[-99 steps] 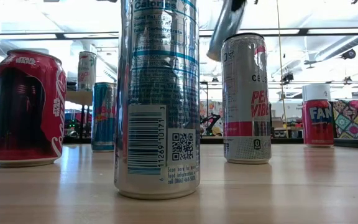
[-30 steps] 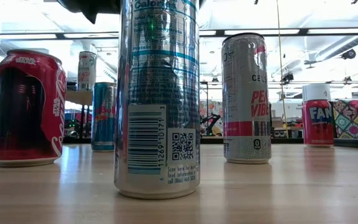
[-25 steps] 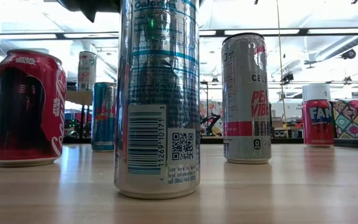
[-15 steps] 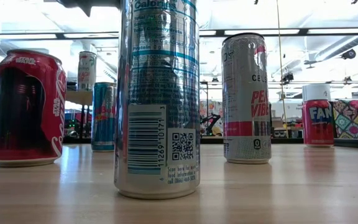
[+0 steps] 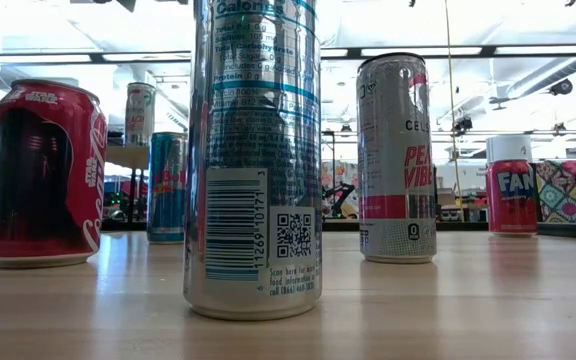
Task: Place canned beverage on shelf
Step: Put the blue soda can on the shelf
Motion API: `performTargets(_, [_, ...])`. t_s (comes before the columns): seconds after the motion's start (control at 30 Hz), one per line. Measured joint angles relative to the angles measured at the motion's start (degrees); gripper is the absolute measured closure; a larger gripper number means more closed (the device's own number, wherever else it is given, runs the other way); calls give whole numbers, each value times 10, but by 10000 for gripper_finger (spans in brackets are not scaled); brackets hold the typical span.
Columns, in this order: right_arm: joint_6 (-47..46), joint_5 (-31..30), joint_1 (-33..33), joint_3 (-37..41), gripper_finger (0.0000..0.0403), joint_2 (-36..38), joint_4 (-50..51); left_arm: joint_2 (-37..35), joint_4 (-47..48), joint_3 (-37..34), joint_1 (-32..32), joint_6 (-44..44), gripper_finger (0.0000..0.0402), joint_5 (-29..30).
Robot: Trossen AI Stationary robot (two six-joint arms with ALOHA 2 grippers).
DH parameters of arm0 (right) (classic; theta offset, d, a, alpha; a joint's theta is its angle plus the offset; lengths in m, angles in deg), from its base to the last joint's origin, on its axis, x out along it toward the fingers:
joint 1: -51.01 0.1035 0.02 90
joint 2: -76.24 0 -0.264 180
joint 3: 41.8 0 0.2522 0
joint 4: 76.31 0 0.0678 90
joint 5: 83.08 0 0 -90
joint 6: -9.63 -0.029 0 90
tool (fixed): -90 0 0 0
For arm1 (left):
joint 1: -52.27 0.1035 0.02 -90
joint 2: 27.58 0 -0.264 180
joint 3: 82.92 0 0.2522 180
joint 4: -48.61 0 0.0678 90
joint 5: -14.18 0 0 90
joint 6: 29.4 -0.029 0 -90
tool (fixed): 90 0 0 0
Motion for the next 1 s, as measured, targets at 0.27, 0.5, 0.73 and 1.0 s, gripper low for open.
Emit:
performTargets(0.27, [-148, 11, -42, -5, 117, 39, -1, -51, 17, -12, -3, -25, 188, 97])
performTargets(0.5, [-290, 67, -88, 1, 137, 49, -12, -99, 10, -37, -24, -66, 188, 232])
performTargets(0.73, [-312, 100, -88, 93, 151, 59, -141, -140, -87, -94, -65, -106, 188, 320])
performTargets(1.0, [-291, 127, -89, 312, 156, 106, -445, -177, -177, -167, -86, -103, 188, 332])
